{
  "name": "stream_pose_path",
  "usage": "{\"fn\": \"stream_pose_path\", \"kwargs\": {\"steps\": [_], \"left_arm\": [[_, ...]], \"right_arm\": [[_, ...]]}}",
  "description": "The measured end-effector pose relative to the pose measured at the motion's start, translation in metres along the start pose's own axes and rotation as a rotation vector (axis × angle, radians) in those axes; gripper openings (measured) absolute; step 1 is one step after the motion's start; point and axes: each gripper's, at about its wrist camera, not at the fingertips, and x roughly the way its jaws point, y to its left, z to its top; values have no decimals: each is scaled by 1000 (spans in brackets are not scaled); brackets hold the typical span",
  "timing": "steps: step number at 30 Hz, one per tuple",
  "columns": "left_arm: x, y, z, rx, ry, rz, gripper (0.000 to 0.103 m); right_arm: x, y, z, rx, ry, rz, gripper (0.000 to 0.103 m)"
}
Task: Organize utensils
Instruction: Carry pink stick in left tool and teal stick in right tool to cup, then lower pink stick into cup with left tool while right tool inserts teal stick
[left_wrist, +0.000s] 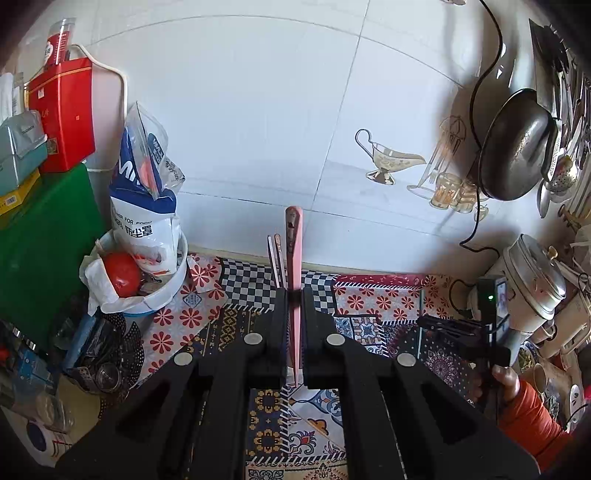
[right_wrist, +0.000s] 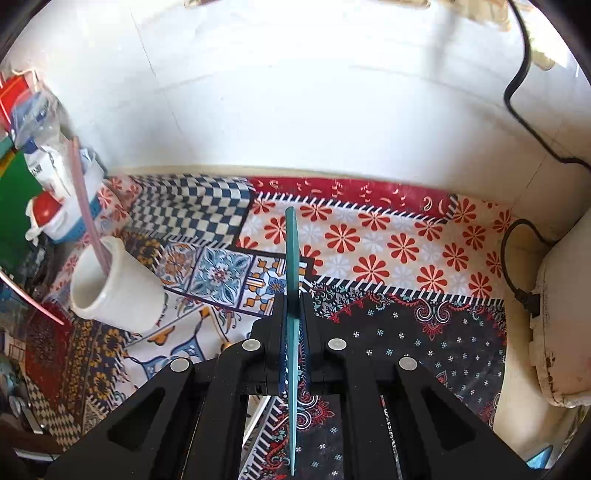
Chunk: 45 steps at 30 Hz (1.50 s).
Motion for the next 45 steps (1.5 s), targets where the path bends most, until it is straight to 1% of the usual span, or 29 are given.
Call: {"fn": "stream_pose_path", "kwargs": {"steps": [6, 10, 13, 16, 18, 20, 24, 27, 31, 39, 45], "left_arm": [[-1, 0, 2, 5, -11, 2, 4], [2, 0, 6, 5, -16, 9, 4], [4, 2, 11, 2, -27, 18, 4], [6, 3, 16, -1, -39, 24, 4], [9, 5, 20, -6, -42, 29, 4], [13, 8, 22, -12, -44, 32, 4], [26, 13, 23, -25, -33, 45, 4], [40, 16, 20, -35, -10, 47, 4], [59, 18, 14, -42, 35, 60, 4], [92, 17, -1, -28, 120, 66, 4], [107, 15, -5, -24, 156, 65, 4]], "right_arm": [[-56, 17, 21, -10, -145, 46, 6], [-71, 42, 46, -34, -223, 81, 5], [-81, 61, 60, -63, -265, 109, 6], [-88, 79, 72, -86, -296, 157, 6], [-94, 94, 79, -113, -314, 184, 6], [-96, 106, 78, -138, -324, 218, 6], [-91, 133, 79, -194, -301, 279, 6], [-78, 151, 74, -246, -265, 288, 6], [-54, 165, 67, -299, -197, 285, 6], [-7, 167, 56, -326, -67, 254, 6], [6, 165, 55, -333, -23, 254, 6]]}}
